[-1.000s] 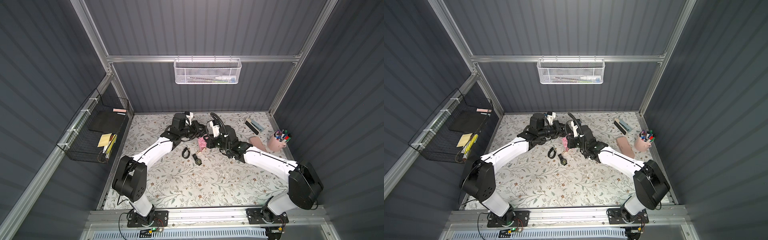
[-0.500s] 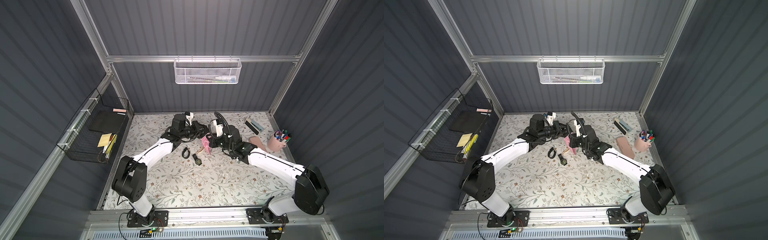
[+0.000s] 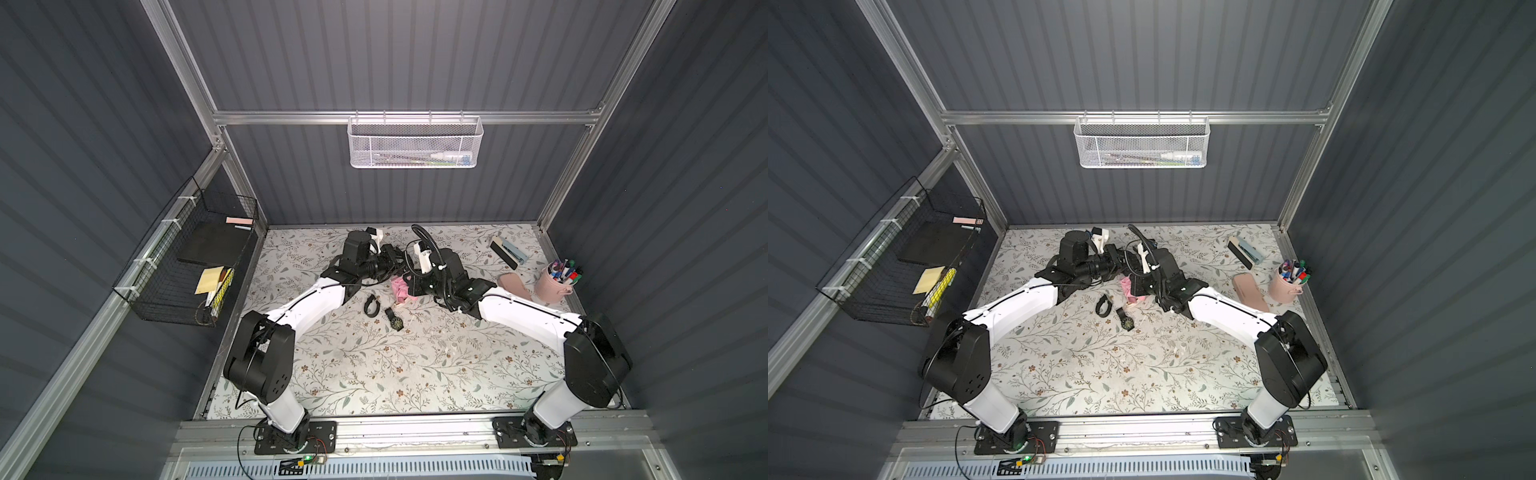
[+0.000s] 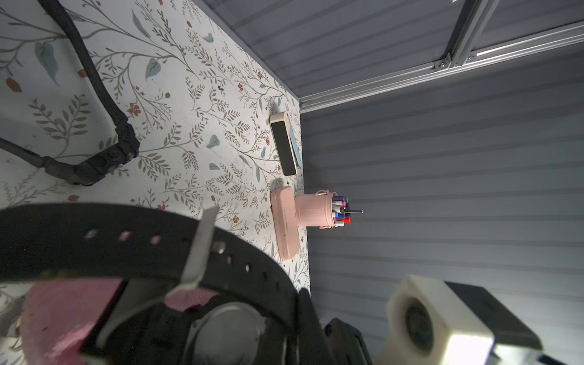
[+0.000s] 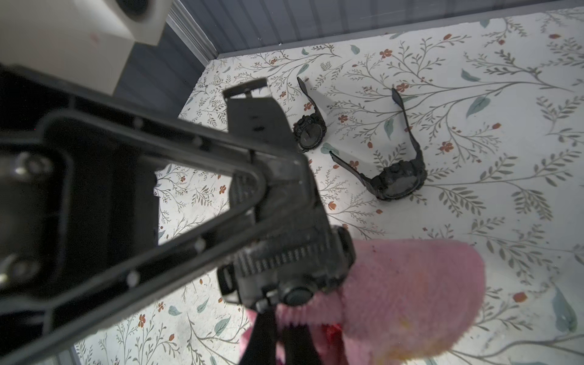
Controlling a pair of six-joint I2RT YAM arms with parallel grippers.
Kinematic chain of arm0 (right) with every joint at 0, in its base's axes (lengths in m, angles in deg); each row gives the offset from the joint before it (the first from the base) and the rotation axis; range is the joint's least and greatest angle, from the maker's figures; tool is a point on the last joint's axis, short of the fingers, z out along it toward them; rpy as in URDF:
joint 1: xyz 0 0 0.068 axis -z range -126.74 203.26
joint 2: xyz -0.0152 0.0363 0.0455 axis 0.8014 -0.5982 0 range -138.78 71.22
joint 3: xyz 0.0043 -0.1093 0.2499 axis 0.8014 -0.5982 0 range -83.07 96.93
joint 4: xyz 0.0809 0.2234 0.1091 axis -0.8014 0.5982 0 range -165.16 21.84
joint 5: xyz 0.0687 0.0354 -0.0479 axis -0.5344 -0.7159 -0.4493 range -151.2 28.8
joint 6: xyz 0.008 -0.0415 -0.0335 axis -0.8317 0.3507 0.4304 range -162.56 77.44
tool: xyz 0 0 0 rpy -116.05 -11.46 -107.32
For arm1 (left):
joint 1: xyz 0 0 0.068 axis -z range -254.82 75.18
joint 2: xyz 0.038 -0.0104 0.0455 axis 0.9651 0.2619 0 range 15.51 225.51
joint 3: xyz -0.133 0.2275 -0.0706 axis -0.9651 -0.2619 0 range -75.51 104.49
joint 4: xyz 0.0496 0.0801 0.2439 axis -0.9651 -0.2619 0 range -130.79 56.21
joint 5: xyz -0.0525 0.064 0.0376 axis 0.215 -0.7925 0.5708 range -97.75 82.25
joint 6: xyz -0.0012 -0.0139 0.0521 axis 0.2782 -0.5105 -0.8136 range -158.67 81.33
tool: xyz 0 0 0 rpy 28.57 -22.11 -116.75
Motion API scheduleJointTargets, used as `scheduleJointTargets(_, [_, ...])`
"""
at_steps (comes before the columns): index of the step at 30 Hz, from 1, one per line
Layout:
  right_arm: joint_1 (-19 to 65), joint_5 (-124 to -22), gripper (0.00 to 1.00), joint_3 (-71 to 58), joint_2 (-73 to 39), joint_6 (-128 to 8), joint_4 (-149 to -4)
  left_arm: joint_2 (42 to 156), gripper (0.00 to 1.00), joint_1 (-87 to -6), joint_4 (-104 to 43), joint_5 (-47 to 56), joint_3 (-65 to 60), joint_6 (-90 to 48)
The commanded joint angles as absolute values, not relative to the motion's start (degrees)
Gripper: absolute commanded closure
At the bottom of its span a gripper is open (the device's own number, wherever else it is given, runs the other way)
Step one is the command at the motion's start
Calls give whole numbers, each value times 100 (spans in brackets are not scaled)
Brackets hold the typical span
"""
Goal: Wipe the watch dial
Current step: Wipe the dirt from the watch dial.
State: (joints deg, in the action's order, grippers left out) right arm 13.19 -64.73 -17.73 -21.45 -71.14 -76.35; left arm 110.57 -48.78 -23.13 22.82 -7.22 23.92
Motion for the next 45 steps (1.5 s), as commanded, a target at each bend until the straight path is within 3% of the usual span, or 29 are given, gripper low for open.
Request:
scheduleJointTargets(1, [1400,-5783,100,-1830,-2010,-7354,-7686,10964,100,-4683,-2261,2923,-659,2576])
scheduleJointTargets(10, [1521,-5304,100,-1724,-1512,-7325,-7400,10986,100,-4692,-2298,3011,-850,2561])
scheduleJointTargets(20, [1483,-6476,100,-1699,-1174,-7154,-7987,11086,100,-4688,-2268,2971,-950,2557])
scheduleJointTargets(29, [1308,-7566,100,-1749,-1846,-7367,-8585,11088,100,-4687,-2257,2877,-880,2578])
scheduleJointTargets(37, [1348,-6575,100,-1400,-2255,-7526,-7092,11106,100,-4687,-2361,3013,-718,2543])
scheduleJointTargets(45, [1510,-5772,100,-1341,-2036,-7552,-6673,11125,100,-4693,-2430,3035,-712,2471])
